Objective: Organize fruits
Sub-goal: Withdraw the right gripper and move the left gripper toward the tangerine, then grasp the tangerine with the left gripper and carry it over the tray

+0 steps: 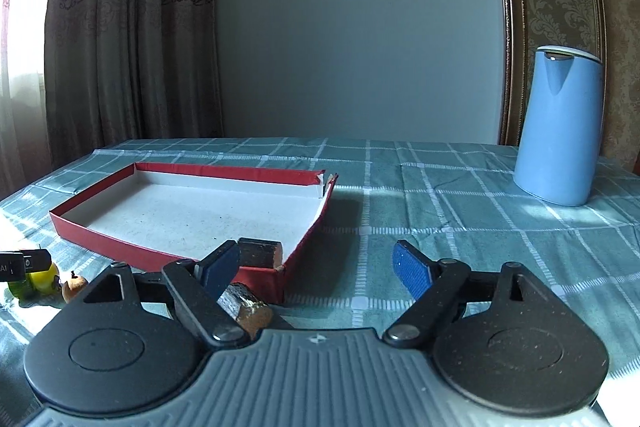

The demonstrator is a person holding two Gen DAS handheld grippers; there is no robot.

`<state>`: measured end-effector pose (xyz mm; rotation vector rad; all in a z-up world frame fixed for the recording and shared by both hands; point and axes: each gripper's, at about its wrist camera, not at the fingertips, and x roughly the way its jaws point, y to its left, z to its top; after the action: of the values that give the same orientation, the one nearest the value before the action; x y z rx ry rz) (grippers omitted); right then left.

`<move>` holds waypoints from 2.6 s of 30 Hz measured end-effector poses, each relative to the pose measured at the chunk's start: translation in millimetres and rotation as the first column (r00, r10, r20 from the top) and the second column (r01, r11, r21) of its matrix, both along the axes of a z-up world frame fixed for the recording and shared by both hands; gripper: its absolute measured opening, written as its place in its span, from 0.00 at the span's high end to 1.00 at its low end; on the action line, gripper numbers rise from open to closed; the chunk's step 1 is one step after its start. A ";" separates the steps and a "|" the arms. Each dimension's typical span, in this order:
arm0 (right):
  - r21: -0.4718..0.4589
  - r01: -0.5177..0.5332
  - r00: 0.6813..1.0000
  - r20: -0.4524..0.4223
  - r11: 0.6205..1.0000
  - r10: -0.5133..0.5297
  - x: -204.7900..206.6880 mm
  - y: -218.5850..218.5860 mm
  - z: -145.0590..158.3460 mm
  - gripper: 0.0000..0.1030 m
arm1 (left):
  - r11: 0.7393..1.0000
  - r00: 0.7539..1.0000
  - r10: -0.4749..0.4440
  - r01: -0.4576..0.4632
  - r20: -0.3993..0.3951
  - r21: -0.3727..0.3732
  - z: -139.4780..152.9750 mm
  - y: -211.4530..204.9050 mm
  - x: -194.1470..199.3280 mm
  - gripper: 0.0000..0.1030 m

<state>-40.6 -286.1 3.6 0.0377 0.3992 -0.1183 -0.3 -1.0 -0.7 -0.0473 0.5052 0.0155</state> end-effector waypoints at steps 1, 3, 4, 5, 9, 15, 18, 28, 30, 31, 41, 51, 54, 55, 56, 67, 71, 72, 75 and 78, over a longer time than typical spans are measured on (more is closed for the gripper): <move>0.014 0.009 1.000 -0.016 1.000 -0.009 -1.3 -2.7 -3.6 0.18 | 1.000 1.000 -0.002 0.002 -0.002 0.000 -0.1 -0.2 0.2 0.00; 0.072 0.009 0.999 -0.053 0.997 -0.005 -5.6 -9.5 -11.7 0.18 | 1.000 1.000 -0.001 0.001 -0.007 0.002 -0.5 -0.3 0.5 0.00; 0.102 0.007 0.998 -0.059 0.995 -0.001 -7.6 -12.1 -13.2 0.18 | 1.000 1.000 0.000 0.000 -0.012 0.003 -0.9 -0.3 1.9 0.00; 0.126 0.011 0.999 -0.050 0.992 -0.004 -11.5 -14.6 -13.2 0.18 | 1.000 1.000 0.001 -0.001 -0.016 0.002 -1.2 0.0 2.6 0.00; 0.151 0.031 0.999 -0.021 0.988 -0.028 -21.0 -12.9 -13.8 0.15 | 1.000 1.000 0.005 -0.005 -0.012 0.005 -1.1 0.2 2.7 0.00; 0.152 0.075 0.997 -0.039 0.986 -0.070 -19.2 -15.7 -15.0 0.15 | 0.999 0.999 -0.027 0.026 -0.024 -0.025 -0.6 6.1 -1.2 0.00; 0.188 0.081 0.996 -0.054 0.979 -0.072 -17.7 -22.0 -17.2 0.15 | 0.998 0.999 -0.033 0.032 -0.012 -0.051 0.6 17.9 -10.1 0.00; 0.237 0.081 0.996 -0.062 0.968 -0.068 -17.1 -27.9 -19.8 0.15 | 0.987 0.987 -0.144 0.139 0.076 0.078 -1.7 30.0 -45.0 0.00; 0.245 0.080 0.996 -0.065 0.966 -0.066 -16.4 -28.4 -20.0 0.15 | 0.980 0.981 -0.181 0.173 0.076 0.097 -1.9 25.7 -46.7 0.03; 0.246 0.080 0.996 -0.066 0.966 -0.066 -16.4 -28.5 -20.1 0.15 | 0.977 0.979 -0.192 0.184 0.068 0.111 -2.7 22.6 -45.8 0.09; 0.249 0.075 0.996 -0.068 0.966 -0.060 -15.8 -29.0 -20.1 0.15 | 0.989 0.990 -0.136 0.134 0.023 0.054 3.7 40.8 -20.3 0.13; 0.248 0.070 0.996 -0.079 0.966 -0.052 -14.0 -28.6 -21.1 0.15 | 0.992 0.989 -0.035 0.017 -0.144 -0.126 3.5 61.0 26.0 0.16; 0.248 0.071 0.996 -0.078 0.966 -0.053 -13.9 -28.5 -21.0 0.15 | 0.987 0.987 -0.037 0.012 -0.156 -0.158 1.9 60.8 26.7 0.31; 0.248 0.071 0.996 -0.079 0.966 -0.053 -13.9 -28.5 -21.0 0.15 | 0.985 0.986 -0.047 0.019 -0.159 -0.173 0.9 60.4 26.1 0.42; 0.248 0.070 0.996 -0.079 0.966 -0.052 -13.9 -28.5 -21.0 0.15 | 0.984 0.986 -0.049 0.021 -0.158 -0.178 0.6 60.1 25.8 0.46; 0.248 0.068 0.996 -0.079 0.966 -0.050 -13.4 -28.3 -21.7 0.15 | 0.996 0.994 -0.017 0.007 -0.108 -0.094 6.0 41.8 19.4 0.61; 0.245 0.068 0.996 -0.080 0.967 -0.049 -13.2 -28.0 -21.9 0.15 | 0.998 0.998 -0.027 0.024 -0.063 -0.061 18.5 32.1 21.7 0.61; 0.245 0.068 0.996 -0.081 0.967 -0.049 -13.2 -27.8 -21.8 0.15 | 0.998 0.998 -0.035 0.032 -0.046 -0.048 22.4 28.7 23.3 0.61; 0.244 0.067 0.996 -0.081 0.967 -0.049 -13.1 -27.7 -21.6 0.15 | 0.999 0.999 -0.052 0.052 -0.007 -0.016 32.5 17.8 33.9 0.61; 0.236 0.068 0.995 -0.088 0.969 -0.049 -12.3 -26.1 -21.4 0.15 | 0.998 0.998 -0.068 0.068 0.013 0.017 38.0 5.8 49.5 0.61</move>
<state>-52.8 -312.2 -17.7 0.2835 0.4924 -0.1297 49.2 4.8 37.3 -0.0137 0.4930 -0.0468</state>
